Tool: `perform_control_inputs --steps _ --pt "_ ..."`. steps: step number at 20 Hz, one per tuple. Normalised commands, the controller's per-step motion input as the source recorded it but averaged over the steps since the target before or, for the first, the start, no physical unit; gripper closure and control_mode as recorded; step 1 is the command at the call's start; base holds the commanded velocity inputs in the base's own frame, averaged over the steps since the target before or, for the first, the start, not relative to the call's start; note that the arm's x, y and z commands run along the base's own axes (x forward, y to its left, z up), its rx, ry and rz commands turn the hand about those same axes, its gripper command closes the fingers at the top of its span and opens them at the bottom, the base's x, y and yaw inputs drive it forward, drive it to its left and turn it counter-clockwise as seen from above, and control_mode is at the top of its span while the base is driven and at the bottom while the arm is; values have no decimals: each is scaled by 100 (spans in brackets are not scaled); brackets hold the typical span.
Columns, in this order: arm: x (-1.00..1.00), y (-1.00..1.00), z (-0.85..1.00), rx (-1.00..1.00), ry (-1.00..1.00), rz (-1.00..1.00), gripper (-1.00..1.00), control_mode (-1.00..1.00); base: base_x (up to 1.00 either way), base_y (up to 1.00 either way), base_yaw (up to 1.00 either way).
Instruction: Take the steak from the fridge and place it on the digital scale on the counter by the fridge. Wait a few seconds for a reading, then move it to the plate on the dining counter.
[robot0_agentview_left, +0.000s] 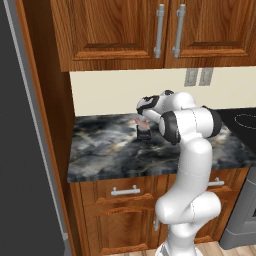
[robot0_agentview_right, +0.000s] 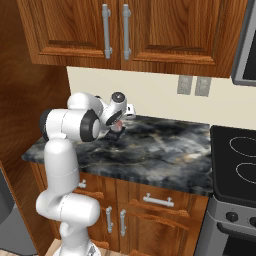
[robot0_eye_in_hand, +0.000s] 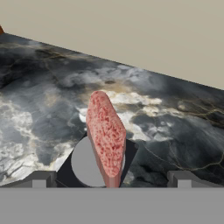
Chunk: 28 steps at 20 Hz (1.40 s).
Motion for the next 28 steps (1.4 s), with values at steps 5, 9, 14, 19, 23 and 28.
perform_control_inputs --steps 5,9,14,19,23,28 --pt "0 0 0 0 0 0 -100 -100 0 0 0" --pt "0 0 0 0 0 0 -100 -100 0 0 0" --pt "0 0 0 0 0 0 -100 -100 0 0 0" --pt "0 0 0 0 0 0 -100 -100 0 0 0" --pt "0 0 0 0 0 0 -100 -100 0 0 0" --pt "0 0 0 0 0 0 -100 -100 0 0 0"
